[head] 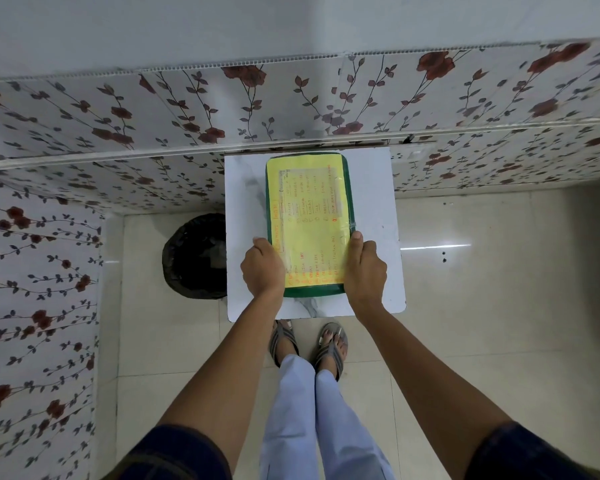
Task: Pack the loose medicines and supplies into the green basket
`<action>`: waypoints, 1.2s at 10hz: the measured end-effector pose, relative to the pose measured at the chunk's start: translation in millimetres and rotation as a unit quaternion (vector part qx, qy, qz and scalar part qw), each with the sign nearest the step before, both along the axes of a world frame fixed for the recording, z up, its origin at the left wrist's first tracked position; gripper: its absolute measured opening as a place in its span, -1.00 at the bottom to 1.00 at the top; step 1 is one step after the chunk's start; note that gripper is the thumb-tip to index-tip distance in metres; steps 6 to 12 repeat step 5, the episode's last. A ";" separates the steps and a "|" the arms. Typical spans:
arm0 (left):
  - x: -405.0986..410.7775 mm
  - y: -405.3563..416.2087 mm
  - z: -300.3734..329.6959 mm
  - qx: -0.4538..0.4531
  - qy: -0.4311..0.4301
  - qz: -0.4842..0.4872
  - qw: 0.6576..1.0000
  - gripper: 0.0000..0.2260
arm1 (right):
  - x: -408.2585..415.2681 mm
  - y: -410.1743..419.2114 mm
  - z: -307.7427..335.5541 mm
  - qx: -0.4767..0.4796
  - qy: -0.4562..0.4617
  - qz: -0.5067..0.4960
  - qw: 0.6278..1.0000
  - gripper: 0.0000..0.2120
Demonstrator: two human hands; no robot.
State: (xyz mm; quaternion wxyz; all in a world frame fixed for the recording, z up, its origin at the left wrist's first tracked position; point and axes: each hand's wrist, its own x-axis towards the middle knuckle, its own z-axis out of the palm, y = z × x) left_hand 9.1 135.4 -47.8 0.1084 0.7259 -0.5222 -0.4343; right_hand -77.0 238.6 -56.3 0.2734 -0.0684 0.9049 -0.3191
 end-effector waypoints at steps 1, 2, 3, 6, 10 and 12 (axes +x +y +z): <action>0.2 -0.8 3.4 0.008 0.007 -0.007 1.000 -0.58 | -0.4 -0.2 1.0 -0.002 -0.004 0.002 1.000 -0.55; 11.1 -1.4 6.5 0.009 0.025 -0.048 0.998 -0.60 | -0.1 0.7 5.0 -0.003 -0.018 -0.014 1.000 -0.56; 29.5 2.5 21.9 0.027 0.047 -0.062 0.997 -0.74 | -1.7 3.5 22.8 -0.028 0.000 -0.035 0.999 -0.61; 55.4 8.4 96.0 0.055 0.183 -0.016 0.981 -0.90 | -6.3 10.8 97.3 -0.176 -0.061 -0.069 0.980 -0.61; 55.4 8.4 96.0 0.055 0.183 -0.016 0.981 -0.90 | -6.3 10.8 97.3 -0.176 -0.061 -0.069 0.980 -0.61; 55.4 8.4 96.0 0.055 0.183 -0.016 0.981 -0.90 | -6.3 10.8 97.3 -0.176 -0.061 -0.069 0.980 -0.61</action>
